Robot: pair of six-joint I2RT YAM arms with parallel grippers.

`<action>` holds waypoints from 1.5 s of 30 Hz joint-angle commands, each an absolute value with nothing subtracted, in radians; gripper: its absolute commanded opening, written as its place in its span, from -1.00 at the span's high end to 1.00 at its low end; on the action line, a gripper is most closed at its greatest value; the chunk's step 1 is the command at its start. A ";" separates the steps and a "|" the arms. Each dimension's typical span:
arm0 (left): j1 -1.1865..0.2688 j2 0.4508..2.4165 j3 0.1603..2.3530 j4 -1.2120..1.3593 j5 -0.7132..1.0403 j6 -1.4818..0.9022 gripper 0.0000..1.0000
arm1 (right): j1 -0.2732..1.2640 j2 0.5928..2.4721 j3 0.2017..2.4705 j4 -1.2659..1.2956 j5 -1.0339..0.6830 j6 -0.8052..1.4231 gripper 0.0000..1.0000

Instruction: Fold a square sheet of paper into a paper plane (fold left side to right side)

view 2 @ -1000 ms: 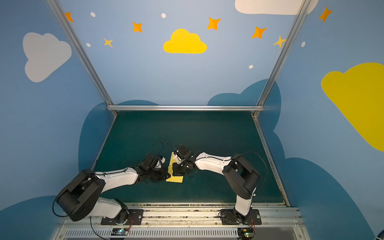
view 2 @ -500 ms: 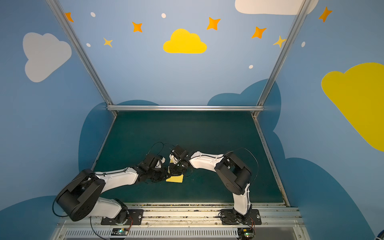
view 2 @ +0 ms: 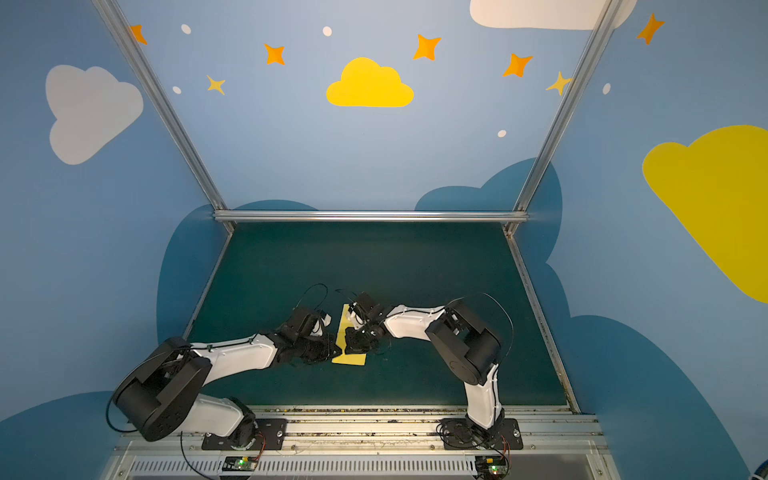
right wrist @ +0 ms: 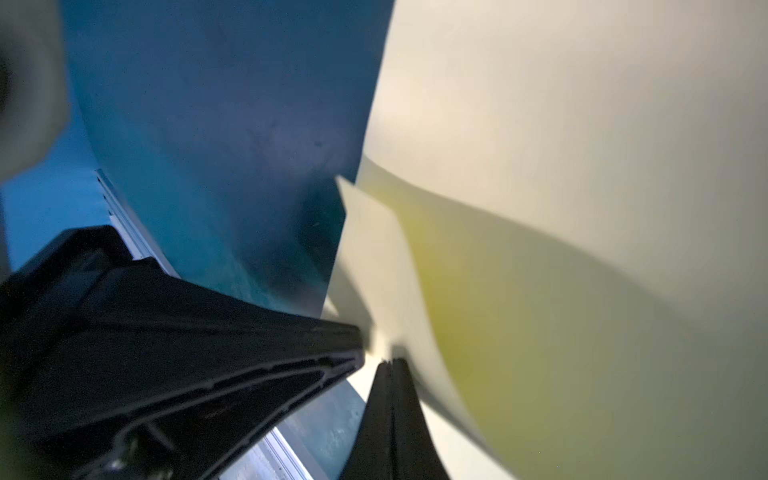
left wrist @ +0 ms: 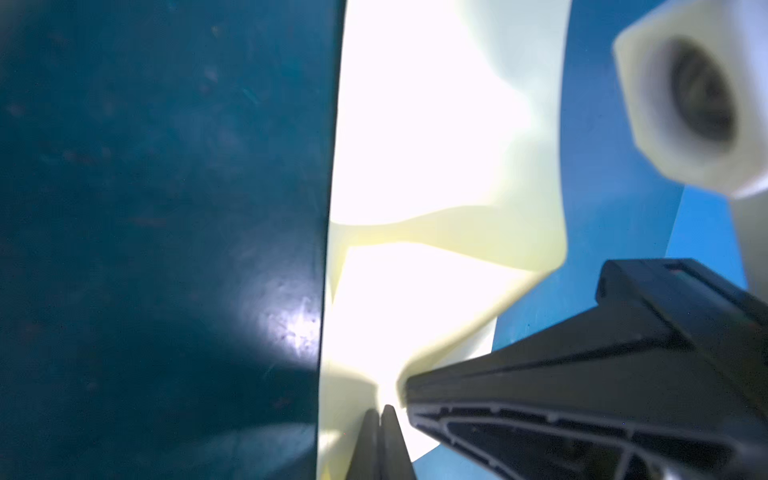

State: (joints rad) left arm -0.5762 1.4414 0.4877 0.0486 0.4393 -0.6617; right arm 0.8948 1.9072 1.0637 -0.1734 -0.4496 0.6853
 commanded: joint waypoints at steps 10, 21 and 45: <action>-0.576 1.469 0.486 0.015 0.419 -0.647 0.93 | 0.881 1.813 1.035 -0.191 -0.428 0.710 1.00; -0.577 1.467 0.486 0.007 0.417 -0.643 0.93 | 0.916 1.919 1.158 -0.204 -0.434 0.709 1.00; -0.577 1.470 0.498 0.005 0.417 -0.645 0.93 | 0.755 1.915 0.939 -0.158 -0.397 0.655 1.00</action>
